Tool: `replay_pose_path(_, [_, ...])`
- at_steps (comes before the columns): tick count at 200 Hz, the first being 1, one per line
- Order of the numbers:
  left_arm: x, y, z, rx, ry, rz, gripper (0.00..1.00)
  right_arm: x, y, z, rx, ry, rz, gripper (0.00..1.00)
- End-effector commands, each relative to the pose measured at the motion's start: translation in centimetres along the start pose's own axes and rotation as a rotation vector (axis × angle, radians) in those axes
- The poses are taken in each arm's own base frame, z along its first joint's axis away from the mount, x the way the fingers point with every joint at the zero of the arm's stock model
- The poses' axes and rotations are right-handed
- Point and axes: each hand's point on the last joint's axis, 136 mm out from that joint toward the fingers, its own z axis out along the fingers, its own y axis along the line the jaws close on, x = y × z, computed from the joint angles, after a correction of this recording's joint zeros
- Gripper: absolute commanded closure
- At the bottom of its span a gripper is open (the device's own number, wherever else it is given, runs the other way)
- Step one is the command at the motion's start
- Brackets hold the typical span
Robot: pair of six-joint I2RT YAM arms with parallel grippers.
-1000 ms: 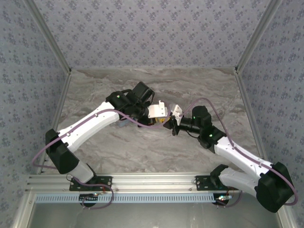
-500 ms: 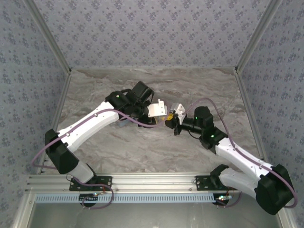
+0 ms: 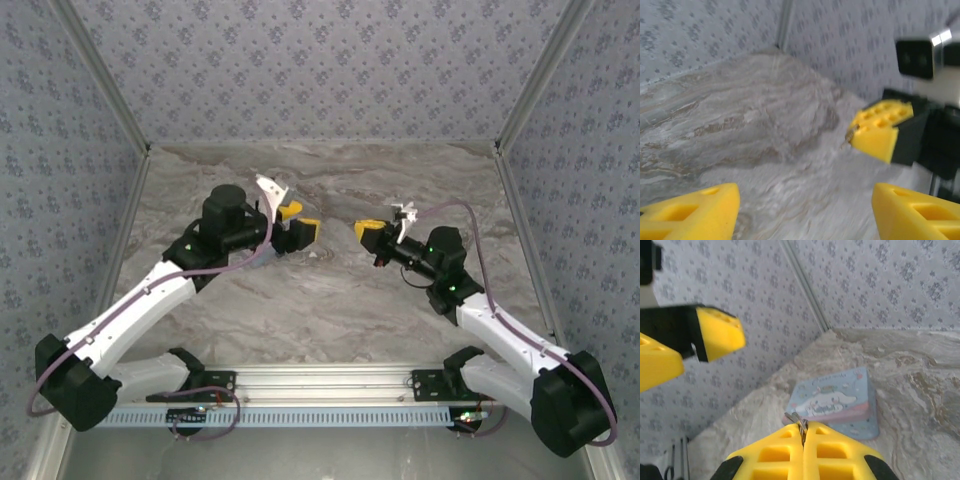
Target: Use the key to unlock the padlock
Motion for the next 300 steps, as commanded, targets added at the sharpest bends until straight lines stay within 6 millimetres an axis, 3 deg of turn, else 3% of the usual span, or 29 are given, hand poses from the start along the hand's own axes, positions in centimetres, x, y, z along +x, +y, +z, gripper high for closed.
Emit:
replay_pose_path(1, [-5.5,-0.5,-0.7,0.057,-0.259,-0.306,0.29,-3.1,0.4,0.0,-0.007,-0.146,0.181,1.00])
replay_pose_path(55, [-7.0,-1.5,1.0,0.190,-0.287,-0.565,0.33,-5.4,2.1,0.6,-0.039,-0.236,0.323,1.00])
replay_pose_path(132, [-6.0,-4.1,3.7,0.269,-0.242,-0.589,0.40,-6.9,4.1,2.5,-0.093,-0.257,0.396,1.00])
replay_pose_path(173, [-6.0,-4.3,4.0,0.279,-0.238,-0.587,0.52,-6.3,4.5,3.5,-0.109,-0.235,0.425,1.00])
replay_pose_path(270, [-6.0,-4.1,3.5,0.250,-0.250,-0.558,0.98,-4.7,4.5,3.8,-0.113,-0.168,0.472,1.00])
replay_pose_path(281, [-6.0,-4.0,3.4,0.241,-0.247,-0.546,1.00,-4.3,4.5,3.8,-0.113,-0.155,0.469,1.00])
replay_pose_path(300, [-5.9,-4.1,3.1,0.223,-0.233,-0.509,1.00,-3.8,4.2,3.5,-0.107,-0.133,0.455,0.83])
